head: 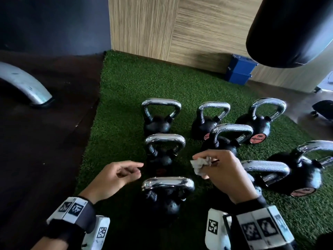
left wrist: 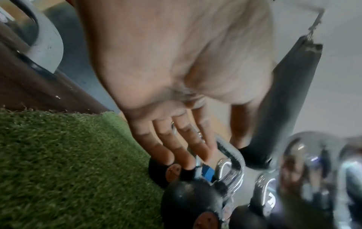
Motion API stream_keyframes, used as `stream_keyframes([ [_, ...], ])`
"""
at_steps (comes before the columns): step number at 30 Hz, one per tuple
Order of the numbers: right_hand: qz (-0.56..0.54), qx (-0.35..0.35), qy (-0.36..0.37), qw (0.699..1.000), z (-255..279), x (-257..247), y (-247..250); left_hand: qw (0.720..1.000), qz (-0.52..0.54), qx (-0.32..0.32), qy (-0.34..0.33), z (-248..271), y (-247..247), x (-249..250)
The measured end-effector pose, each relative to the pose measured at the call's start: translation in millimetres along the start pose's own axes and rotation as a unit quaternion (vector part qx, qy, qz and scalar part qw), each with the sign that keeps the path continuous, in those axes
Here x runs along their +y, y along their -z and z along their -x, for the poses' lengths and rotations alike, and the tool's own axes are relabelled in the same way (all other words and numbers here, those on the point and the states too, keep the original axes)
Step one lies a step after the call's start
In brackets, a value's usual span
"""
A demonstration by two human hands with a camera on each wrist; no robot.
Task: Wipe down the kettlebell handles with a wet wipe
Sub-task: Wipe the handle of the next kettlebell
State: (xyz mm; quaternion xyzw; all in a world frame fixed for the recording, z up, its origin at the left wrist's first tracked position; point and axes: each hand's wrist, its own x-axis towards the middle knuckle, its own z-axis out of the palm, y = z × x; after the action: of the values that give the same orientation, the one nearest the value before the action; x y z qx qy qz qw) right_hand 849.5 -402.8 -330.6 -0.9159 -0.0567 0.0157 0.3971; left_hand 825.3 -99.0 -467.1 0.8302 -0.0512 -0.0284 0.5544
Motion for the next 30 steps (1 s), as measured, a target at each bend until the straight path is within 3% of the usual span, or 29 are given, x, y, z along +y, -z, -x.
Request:
stream_keyframes([
  [4, -0.115, -0.042, -0.032, 0.992, -44, -11, 0, 0.994, -0.043, 0.045, 0.087, -34, -2, -30],
  [7, -0.170, -0.097, -0.026, 0.980, -72, -12, -6, 0.993, -0.036, 0.017, 0.114, -68, -9, -38],
  [10, -0.213, -0.085, -0.015, 0.973, -96, -12, -21, 0.993, -0.001, -0.006, 0.119, -100, -20, -44],
  [14, -0.142, -0.060, 0.037, 0.987, -117, -6, -32, 0.994, 0.050, -0.014, 0.096, -124, -38, -52],
  [17, -0.149, -0.055, 0.043, 0.986, -125, -8, -34, 0.994, 0.069, -0.036, 0.079, -129, -48, -52],
  [20, -0.104, -0.063, 0.066, 0.990, -131, -9, -37, 0.996, 0.064, -0.010, 0.066, -131, -58, -49],
  [25, 0.018, -0.049, 0.140, 0.989, -136, -10, -37, 0.995, 0.070, 0.029, 0.072, -129, -68, -51],
  [30, 0.063, -0.052, 0.195, 0.977, -138, -15, -48, 0.991, 0.095, 0.006, 0.090, -129, -70, -52],
])
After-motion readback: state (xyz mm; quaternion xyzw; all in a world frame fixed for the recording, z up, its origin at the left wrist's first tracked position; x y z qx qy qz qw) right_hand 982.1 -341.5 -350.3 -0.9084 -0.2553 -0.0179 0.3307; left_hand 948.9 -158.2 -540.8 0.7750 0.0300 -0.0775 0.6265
